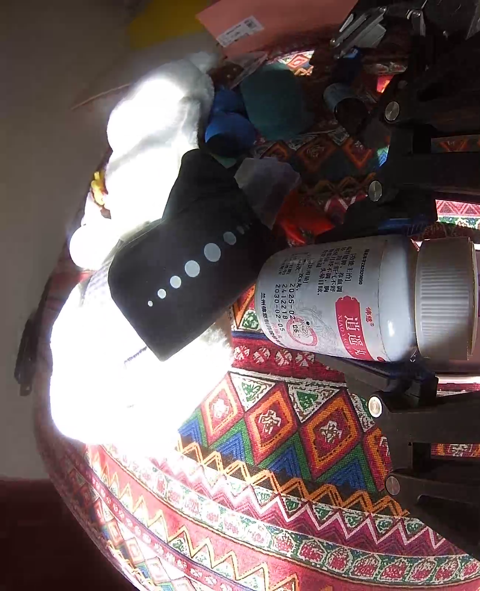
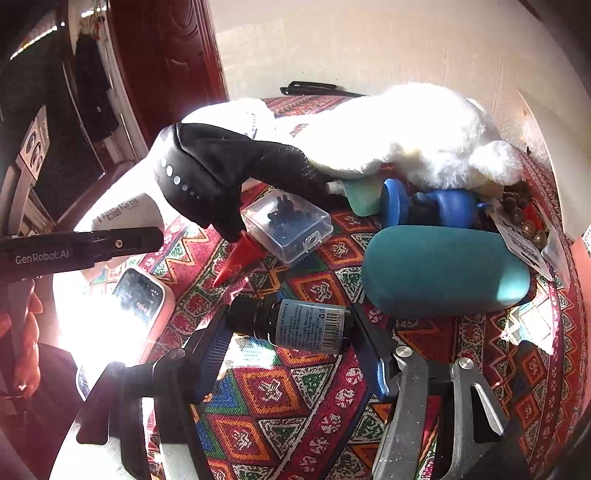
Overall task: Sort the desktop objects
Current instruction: 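Grasp the white pill bottle with the left tool while the right tool grasps the dark glass bottle, then lower the pill bottle into the pink box with the left tool while the right drops the glass bottle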
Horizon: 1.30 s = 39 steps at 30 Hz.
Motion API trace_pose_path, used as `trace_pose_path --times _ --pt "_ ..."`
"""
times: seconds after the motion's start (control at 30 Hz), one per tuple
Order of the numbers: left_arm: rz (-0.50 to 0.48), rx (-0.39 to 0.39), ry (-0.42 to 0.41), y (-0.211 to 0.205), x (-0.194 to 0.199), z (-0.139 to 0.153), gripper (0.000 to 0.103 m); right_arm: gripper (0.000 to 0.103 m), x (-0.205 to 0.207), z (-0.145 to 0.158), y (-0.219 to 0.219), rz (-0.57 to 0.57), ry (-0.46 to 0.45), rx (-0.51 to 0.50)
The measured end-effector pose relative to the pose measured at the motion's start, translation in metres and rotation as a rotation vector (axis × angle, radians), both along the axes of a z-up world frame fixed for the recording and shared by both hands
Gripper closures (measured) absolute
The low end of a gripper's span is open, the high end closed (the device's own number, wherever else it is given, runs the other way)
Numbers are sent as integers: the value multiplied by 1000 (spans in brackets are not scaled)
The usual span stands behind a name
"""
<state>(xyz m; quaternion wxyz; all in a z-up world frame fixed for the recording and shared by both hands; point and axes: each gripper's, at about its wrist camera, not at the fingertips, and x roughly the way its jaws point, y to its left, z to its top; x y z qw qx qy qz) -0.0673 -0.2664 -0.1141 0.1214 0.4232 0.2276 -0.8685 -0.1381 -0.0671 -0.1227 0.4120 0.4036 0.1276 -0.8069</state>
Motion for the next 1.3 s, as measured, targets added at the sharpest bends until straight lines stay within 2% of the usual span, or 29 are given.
trace_pose_path --times 0.23,0.43,0.53,0.67,0.97,1.1,1.3 --pt "-14 6 45 1 10 12 59 37 -2 9 2 -24 -45 -46" --pt "-23 -3 86 -8 19 23 59 37 -11 29 -10 -45 -11 -94" --pt "-20 7 101 -17 17 23 59 37 -14 40 -2 -65 9 -120" --pt "-33 16 137 -9 18 35 59 38 -19 51 12 -115 49 -144" --pt "-144 5 193 57 -10 57 59 37 -33 77 54 -252 146 -194" --pt "-223 8 198 97 -31 59 59 37 -38 88 84 -328 202 -192" --pt "-356 12 196 161 -69 62 59 37 -55 97 139 -475 234 -189"
